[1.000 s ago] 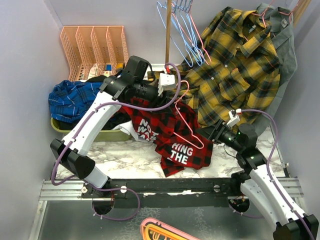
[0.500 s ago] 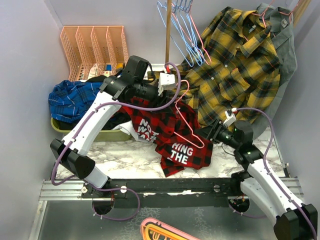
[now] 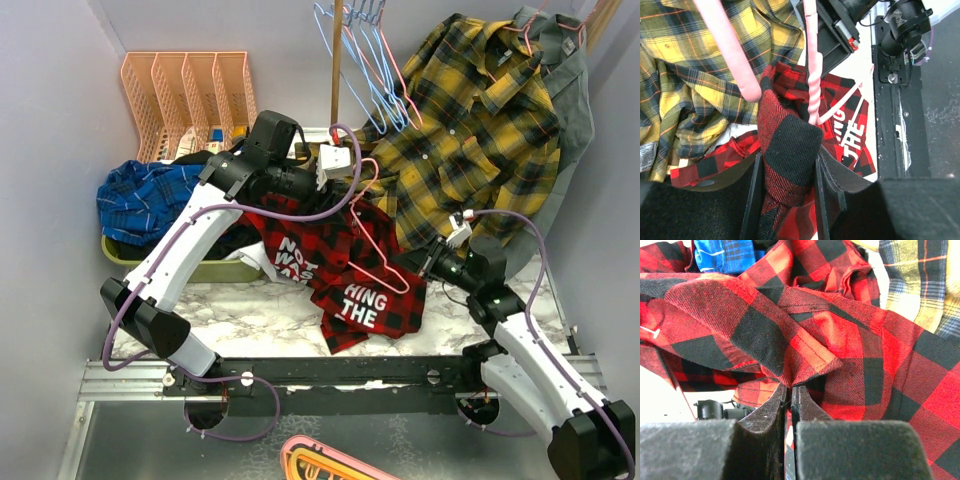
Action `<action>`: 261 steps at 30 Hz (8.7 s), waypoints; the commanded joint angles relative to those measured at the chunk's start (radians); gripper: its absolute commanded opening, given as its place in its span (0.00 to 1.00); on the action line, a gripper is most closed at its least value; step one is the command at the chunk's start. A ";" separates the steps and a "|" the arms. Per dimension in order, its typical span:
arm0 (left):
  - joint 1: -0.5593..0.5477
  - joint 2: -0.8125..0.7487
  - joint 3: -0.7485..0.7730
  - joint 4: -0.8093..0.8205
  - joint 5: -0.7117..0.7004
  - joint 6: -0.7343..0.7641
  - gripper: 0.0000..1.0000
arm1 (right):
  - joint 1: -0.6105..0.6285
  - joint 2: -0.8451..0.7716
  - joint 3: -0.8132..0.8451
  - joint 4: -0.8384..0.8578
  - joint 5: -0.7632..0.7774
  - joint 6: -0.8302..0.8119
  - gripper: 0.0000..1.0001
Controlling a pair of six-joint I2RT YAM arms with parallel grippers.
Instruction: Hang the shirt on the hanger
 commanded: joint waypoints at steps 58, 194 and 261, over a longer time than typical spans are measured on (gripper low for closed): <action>-0.062 0.042 0.065 0.308 -0.266 -0.251 0.00 | 0.035 0.054 0.567 -0.165 -0.243 -0.105 0.99; 0.303 -0.092 -0.056 -0.034 -0.371 0.280 0.99 | 0.143 -0.238 0.246 -0.066 -0.119 -0.497 0.01; 0.528 -0.214 0.104 0.018 -0.365 -0.464 0.99 | -0.235 0.656 1.308 -0.355 0.477 -0.880 0.01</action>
